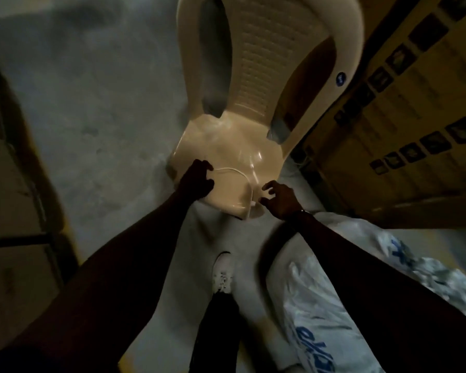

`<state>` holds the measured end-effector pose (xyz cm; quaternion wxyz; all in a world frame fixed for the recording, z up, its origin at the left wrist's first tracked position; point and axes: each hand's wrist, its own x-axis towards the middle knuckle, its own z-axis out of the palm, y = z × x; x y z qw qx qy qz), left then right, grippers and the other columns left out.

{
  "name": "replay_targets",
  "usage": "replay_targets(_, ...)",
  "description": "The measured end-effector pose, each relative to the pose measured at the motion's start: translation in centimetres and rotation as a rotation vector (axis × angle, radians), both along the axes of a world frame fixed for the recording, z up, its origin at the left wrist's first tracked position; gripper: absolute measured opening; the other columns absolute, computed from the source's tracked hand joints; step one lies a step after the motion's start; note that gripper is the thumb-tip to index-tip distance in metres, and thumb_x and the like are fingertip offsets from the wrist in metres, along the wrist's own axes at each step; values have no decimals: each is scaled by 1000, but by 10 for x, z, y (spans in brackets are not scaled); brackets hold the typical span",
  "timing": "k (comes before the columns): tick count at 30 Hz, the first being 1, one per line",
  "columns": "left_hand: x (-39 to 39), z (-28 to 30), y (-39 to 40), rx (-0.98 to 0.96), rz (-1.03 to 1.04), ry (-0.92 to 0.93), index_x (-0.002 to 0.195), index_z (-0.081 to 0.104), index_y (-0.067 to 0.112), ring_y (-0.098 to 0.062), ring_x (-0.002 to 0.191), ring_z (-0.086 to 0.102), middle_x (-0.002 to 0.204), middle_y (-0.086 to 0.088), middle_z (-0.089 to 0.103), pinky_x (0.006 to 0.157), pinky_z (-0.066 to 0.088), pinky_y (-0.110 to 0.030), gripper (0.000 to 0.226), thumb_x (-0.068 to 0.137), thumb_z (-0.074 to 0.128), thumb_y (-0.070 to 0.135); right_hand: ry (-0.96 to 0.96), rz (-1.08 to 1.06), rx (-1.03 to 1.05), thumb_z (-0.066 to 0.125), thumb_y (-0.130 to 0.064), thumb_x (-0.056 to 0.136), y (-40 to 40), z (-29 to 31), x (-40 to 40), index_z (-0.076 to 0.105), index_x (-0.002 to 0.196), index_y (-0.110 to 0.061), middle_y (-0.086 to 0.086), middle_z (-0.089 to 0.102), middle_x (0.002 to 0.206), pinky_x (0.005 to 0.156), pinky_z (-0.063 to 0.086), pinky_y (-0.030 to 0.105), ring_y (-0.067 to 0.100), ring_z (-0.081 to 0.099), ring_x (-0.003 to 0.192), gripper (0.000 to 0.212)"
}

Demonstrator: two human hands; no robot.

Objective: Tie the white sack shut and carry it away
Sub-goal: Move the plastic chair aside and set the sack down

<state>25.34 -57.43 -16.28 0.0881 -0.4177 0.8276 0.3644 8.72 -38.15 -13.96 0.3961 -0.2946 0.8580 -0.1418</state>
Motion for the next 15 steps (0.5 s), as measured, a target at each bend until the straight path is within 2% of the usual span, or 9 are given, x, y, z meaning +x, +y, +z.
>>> replay_targets(3, -17, -52, -23, -6, -95, -13, 138, 54, 4, -37, 127, 54, 142, -19, 50, 107, 43, -40, 47, 93, 65, 12, -5, 40, 24, 77, -28, 95, -20, -50, 4, 62, 133, -9, 26, 64, 128, 101, 50, 46, 39, 61, 123, 45)
replay_targets(7, -37, -110, -41, -6, -210, -64, 146, 47, 8, -34, 136, 47, 153, -13, 42, 111, 40, -37, 54, 94, 61, 10, 36, 84, 61, 72, -38, 98, -32, -106, 13, 58, 140, -17, 22, 55, 134, 98, 49, 41, 39, 59, 121, 49)
replay_targets(11, -35, -146, -44, -54, -287, -155, 147, 43, 8, -37, 141, 39, 154, -17, 40, 118, 35, -42, 53, 96, 55, 7, 95, 116, 109, 62, -14, 102, -31, -139, 20, 62, 133, -9, 19, 50, 141, 102, 43, 36, 36, 55, 127, 32)
replay_targets(15, -12, -152, -27, -205, -360, -267, 149, 37, 3, -42, 137, 41, 151, -23, 41, 114, 37, -47, 47, 104, 45, 14, 110, 73, 142, 61, -4, 96, -18, -141, 23, 66, 127, -1, 21, 55, 140, 106, 42, 38, 37, 53, 132, 31)
